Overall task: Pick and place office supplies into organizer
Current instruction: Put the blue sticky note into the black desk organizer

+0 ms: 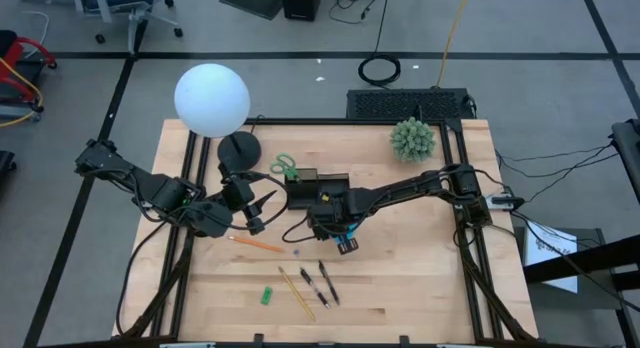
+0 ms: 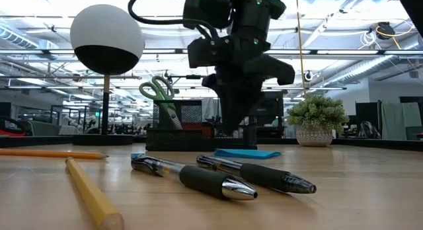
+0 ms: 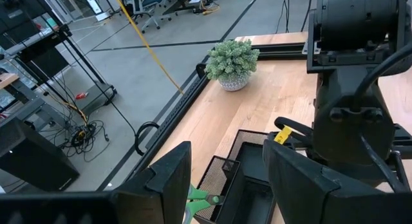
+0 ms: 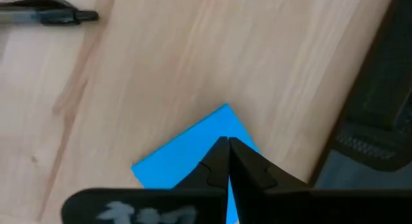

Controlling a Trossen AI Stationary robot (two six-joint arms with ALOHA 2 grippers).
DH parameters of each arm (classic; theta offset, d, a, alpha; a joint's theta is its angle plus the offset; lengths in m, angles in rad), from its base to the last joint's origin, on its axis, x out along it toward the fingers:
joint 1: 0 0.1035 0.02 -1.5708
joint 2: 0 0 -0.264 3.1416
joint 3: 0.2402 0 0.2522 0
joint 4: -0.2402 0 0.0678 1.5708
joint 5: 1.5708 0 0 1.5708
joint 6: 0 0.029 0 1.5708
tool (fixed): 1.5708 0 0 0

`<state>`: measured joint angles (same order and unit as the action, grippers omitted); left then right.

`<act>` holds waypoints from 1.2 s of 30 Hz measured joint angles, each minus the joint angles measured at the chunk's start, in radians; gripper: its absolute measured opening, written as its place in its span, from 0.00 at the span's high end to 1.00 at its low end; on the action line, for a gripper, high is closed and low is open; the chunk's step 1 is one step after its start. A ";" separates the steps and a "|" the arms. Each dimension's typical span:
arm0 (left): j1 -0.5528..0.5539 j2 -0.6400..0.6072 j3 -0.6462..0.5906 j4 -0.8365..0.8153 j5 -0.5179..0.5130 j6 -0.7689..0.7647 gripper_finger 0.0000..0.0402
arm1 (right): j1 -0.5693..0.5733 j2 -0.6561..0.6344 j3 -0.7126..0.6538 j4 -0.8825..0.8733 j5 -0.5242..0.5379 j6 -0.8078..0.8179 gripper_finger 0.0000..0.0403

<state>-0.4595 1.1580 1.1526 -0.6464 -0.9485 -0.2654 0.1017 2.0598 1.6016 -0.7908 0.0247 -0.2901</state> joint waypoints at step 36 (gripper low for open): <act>0.000 0.000 0.000 -0.010 0.005 0.026 0.51 | -0.002 -0.007 0.002 0.040 -0.081 0.177 0.77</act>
<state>-0.4595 1.1580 1.1526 -0.6559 -0.9440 -0.2398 0.1001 2.0525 1.6035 -0.7511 -0.0560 -0.1131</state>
